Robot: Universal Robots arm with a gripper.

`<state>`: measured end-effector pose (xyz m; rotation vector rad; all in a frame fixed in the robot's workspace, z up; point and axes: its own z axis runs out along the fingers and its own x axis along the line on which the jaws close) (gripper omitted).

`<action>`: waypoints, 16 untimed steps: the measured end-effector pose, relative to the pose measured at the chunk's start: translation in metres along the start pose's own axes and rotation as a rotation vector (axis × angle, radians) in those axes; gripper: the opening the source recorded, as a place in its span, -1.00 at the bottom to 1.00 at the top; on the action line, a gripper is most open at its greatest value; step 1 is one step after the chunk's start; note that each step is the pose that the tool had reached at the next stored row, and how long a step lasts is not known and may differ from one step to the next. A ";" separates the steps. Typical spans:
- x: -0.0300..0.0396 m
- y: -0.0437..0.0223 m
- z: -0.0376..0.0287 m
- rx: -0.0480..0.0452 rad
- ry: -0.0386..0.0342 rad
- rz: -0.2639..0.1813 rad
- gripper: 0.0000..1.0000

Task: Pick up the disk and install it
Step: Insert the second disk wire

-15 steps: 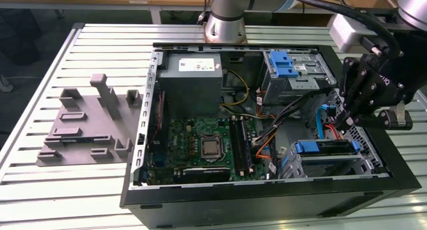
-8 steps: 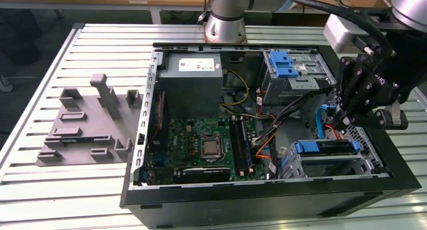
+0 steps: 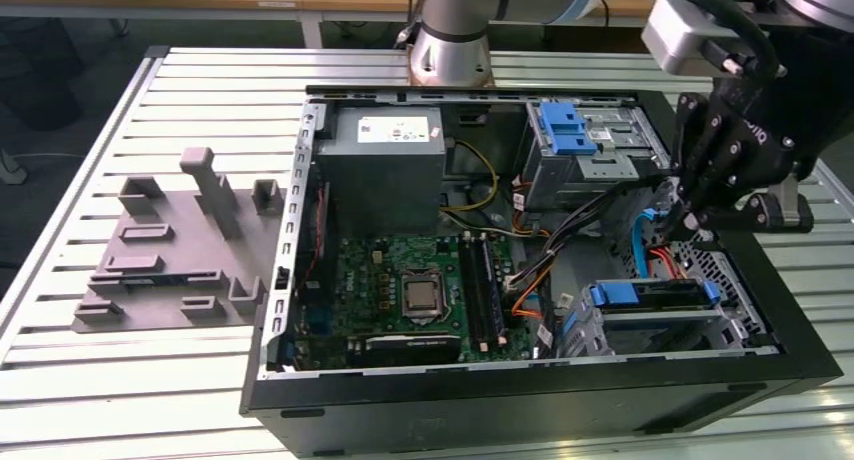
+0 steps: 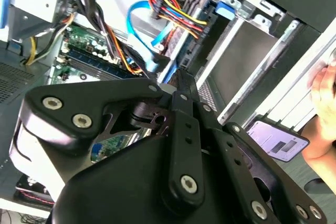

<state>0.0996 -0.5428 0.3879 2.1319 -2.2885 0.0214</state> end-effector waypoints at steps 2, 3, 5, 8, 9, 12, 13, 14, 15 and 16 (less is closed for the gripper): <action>-0.0066 0.0008 -0.0007 0.0021 0.0028 0.000 -0.79; -0.0099 0.0011 -0.0011 0.0031 0.0054 0.000 -0.79; -0.0147 0.0017 -0.0025 0.0049 0.0098 0.000 -0.79; -0.0181 0.0026 -0.0045 0.0080 0.0146 0.000 -0.79; -0.0188 0.0028 -0.0046 0.0087 0.0160 0.000 -0.79; -0.0217 0.0036 -0.0044 0.0107 0.0226 0.000 -0.79; -0.0222 0.0037 -0.0042 0.0119 0.0262 0.000 -0.79; -0.0225 0.0036 -0.0041 0.0127 0.0302 0.000 -0.79; -0.0226 0.0037 -0.0039 0.0134 0.0322 0.000 -0.79; -0.0225 0.0037 -0.0039 0.0137 0.0329 0.000 -0.79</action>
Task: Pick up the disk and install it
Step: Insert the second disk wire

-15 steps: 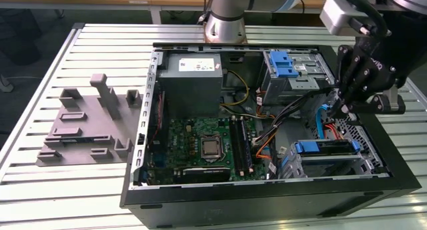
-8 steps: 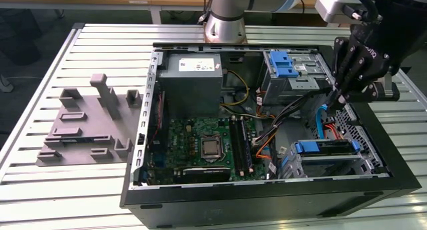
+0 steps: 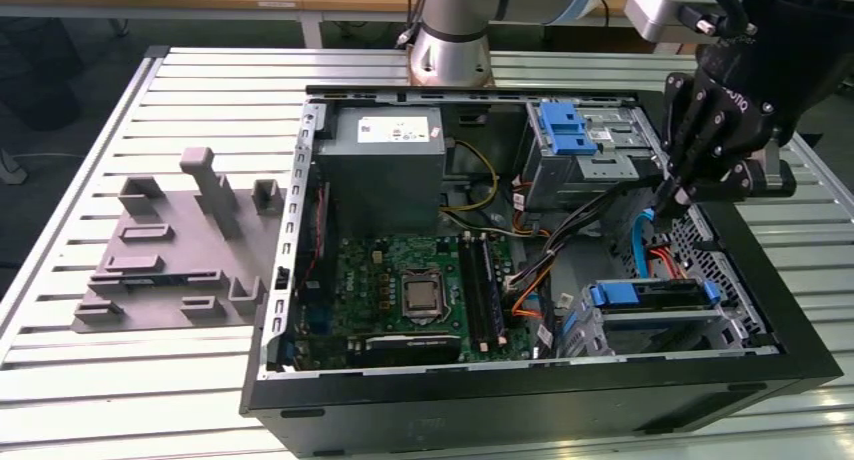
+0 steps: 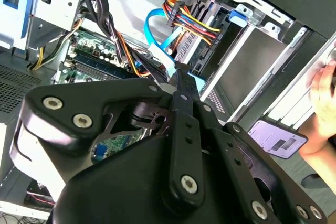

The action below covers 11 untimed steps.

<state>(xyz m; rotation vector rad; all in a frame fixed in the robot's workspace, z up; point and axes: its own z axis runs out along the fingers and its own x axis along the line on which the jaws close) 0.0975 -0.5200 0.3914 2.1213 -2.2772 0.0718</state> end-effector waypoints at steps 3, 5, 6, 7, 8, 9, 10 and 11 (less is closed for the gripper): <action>-0.0001 0.0000 0.0004 0.0004 0.0012 0.000 -0.77; -0.0007 0.0001 0.0012 0.0006 0.0022 0.000 -0.65; -0.0012 0.0001 0.0017 0.0006 0.0024 0.000 -0.65; -0.0018 0.0002 0.0023 0.0006 0.0023 0.000 -0.65; -0.0023 0.0002 0.0027 0.0006 0.0023 0.000 -0.65; -0.0028 0.0002 0.0031 0.0006 0.0022 0.000 -0.65; -0.0031 0.0003 0.0035 0.0006 0.0021 0.000 -0.63; -0.0033 0.0003 0.0040 0.0006 0.0020 0.000 -0.63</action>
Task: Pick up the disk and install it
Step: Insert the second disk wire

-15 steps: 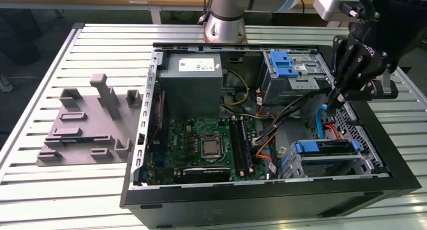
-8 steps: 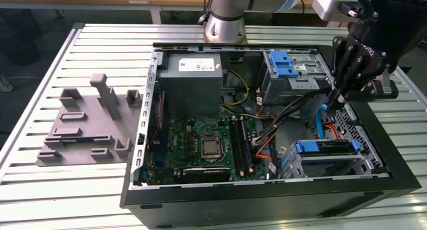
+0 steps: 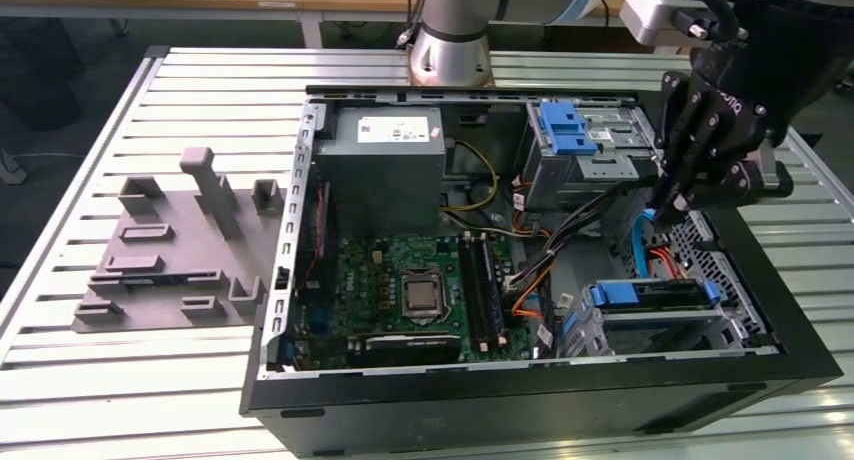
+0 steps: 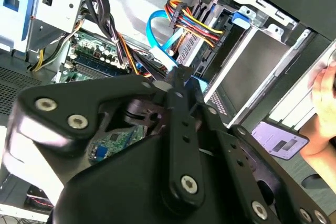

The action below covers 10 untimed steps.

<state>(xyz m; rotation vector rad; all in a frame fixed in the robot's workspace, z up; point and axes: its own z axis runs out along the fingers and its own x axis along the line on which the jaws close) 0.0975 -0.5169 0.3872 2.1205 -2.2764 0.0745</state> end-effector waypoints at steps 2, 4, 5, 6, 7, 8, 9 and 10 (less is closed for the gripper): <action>-0.0005 0.0000 0.0008 0.0000 0.0002 0.000 -0.51; -0.0010 0.0001 0.0017 0.0000 0.0002 0.000 -0.51; -0.0012 0.0001 0.0022 0.0000 0.0001 0.000 -0.51; -0.0014 0.0001 0.0028 0.0000 0.0003 0.000 -0.51; -0.0015 0.0001 0.0034 0.0000 0.0003 0.000 -0.51; -0.0017 0.0002 0.0041 0.0000 0.0004 0.000 -0.51; -0.0018 0.0001 0.0049 0.0000 0.0003 0.000 -0.51; -0.0018 0.0002 0.0059 0.0001 0.0003 0.000 -0.51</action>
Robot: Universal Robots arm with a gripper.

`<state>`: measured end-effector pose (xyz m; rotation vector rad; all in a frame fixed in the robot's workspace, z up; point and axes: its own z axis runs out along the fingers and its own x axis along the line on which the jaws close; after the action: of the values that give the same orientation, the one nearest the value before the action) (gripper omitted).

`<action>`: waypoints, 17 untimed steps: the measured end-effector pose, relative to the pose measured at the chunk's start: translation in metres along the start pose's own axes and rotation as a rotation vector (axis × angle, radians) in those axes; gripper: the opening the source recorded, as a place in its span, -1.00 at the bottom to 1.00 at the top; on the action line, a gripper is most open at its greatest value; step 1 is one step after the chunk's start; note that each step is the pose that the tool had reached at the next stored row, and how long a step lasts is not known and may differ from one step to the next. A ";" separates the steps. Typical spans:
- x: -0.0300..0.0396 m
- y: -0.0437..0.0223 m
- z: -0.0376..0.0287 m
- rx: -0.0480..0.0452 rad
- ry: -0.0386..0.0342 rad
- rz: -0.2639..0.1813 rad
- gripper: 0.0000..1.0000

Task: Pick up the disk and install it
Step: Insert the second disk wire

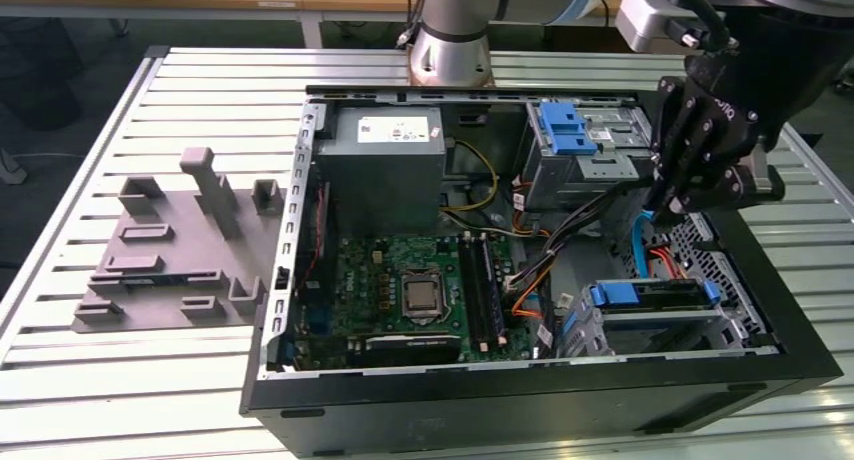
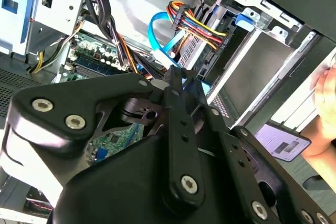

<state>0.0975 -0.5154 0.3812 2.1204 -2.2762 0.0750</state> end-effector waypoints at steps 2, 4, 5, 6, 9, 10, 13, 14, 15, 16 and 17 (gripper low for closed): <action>-0.0001 0.0000 0.0016 0.0009 0.0029 0.000 -0.51; -0.0002 0.0001 0.0040 0.0016 0.0057 0.000 -0.51; -0.0003 0.0001 0.0050 0.0020 0.0068 0.000 -0.51; -0.0004 0.0001 0.0059 0.0024 0.0082 0.000 -0.51; -0.0005 0.0001 0.0083 0.0036 0.0155 0.000 -0.51; -0.0005 0.0001 0.0089 0.0039 0.0183 0.000 -0.53; -0.0006 0.0001 0.0099 0.0044 0.0225 0.000 -0.68; -0.0005 0.0002 0.0100 0.0044 0.0229 0.000 -0.68; -0.0005 0.0001 0.0100 0.0044 0.0231 0.000 -0.68; -0.0004 0.0002 0.0102 0.0044 0.0230 0.000 -0.68; 0.0000 0.0001 0.0104 0.0044 0.0227 0.000 -0.68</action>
<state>0.0974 -0.5160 0.3708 2.1106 -2.2656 0.1036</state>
